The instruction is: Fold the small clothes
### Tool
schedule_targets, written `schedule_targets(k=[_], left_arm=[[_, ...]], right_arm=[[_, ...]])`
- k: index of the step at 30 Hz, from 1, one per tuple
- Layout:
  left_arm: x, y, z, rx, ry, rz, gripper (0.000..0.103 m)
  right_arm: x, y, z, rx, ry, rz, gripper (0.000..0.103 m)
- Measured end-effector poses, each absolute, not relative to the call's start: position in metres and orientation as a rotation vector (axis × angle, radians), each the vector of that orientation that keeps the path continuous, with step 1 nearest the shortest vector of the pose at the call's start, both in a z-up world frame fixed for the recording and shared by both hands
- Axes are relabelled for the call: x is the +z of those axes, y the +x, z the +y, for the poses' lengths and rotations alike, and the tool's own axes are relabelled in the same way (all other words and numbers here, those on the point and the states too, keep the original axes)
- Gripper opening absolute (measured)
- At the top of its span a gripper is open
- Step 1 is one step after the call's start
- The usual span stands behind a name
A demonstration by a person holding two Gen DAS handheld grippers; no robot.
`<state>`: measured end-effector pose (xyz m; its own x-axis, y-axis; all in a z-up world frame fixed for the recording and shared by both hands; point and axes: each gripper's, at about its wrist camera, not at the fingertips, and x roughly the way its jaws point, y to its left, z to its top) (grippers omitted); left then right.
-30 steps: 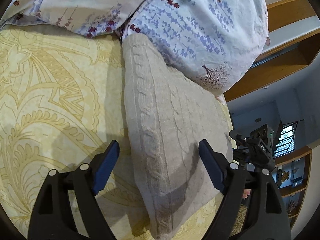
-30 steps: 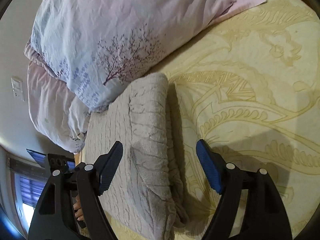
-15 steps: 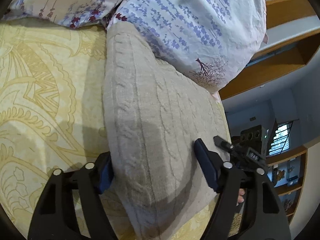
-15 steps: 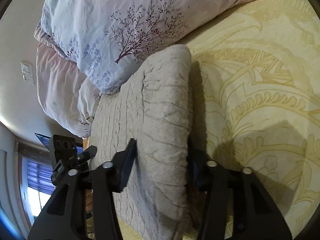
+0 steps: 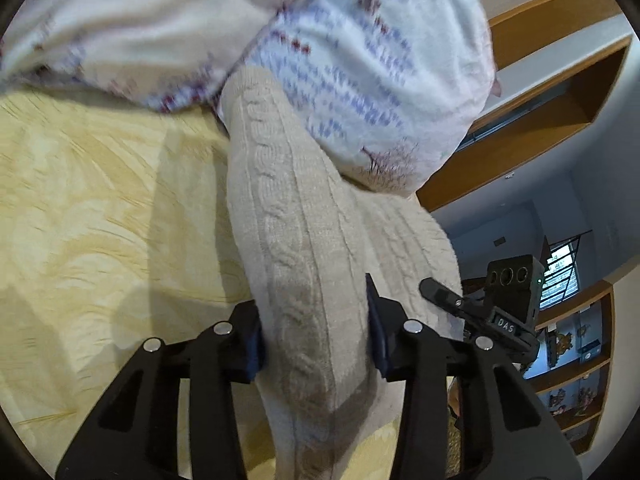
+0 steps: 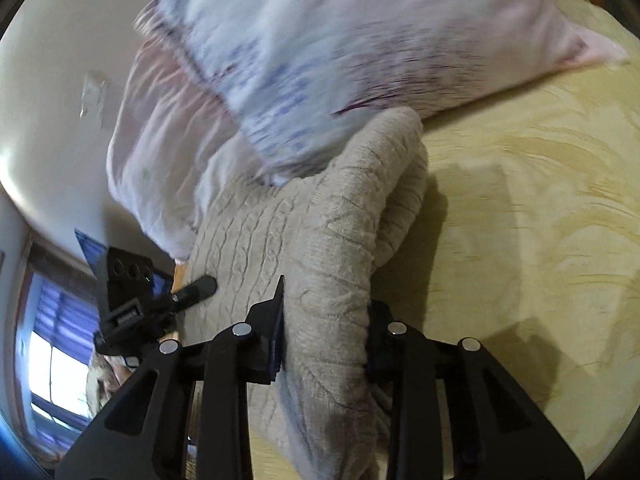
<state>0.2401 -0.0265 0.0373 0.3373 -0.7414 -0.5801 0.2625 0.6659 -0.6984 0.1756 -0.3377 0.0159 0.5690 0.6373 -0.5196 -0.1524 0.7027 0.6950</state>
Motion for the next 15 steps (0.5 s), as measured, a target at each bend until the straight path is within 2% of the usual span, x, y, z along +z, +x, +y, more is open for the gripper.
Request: schedule_targets(k=[5, 8, 10, 11, 12, 15], left_arm=[[0.052, 0.228, 0.024, -0.646, -0.543, 0.982, 0.041], [0.042, 0.226, 0.057, -0.600, -0.574, 0.980, 0.042], [0.024, 0.231, 0.073, -0.543, -0.601, 1.017, 0.043], [0.007, 0.237, 0.081, -0.496, -0.619, 1.060, 0.045], [-0.005, 0.240, 0.085, -0.486, -0.649, 1.087, 0.049], [-0.017, 0.244, 0.090, -0.511, -0.717, 1.079, 0.053]], right_arm=[[0.023, 0.182, -0.296, 0.566, 0.588, 0.810, 0.029], [0.020, 0.188, -0.270, 0.586, 0.545, 0.783, 0.029], [0.005, 0.198, -0.258, 0.570, 0.536, 0.833, 0.029], [-0.004, 0.203, -0.256, 0.548, 0.541, 0.866, 0.031], [-0.015, 0.207, -0.255, 0.520, 0.554, 0.896, 0.037], [-0.029, 0.212, -0.263, 0.519, 0.637, 0.930, 0.044]])
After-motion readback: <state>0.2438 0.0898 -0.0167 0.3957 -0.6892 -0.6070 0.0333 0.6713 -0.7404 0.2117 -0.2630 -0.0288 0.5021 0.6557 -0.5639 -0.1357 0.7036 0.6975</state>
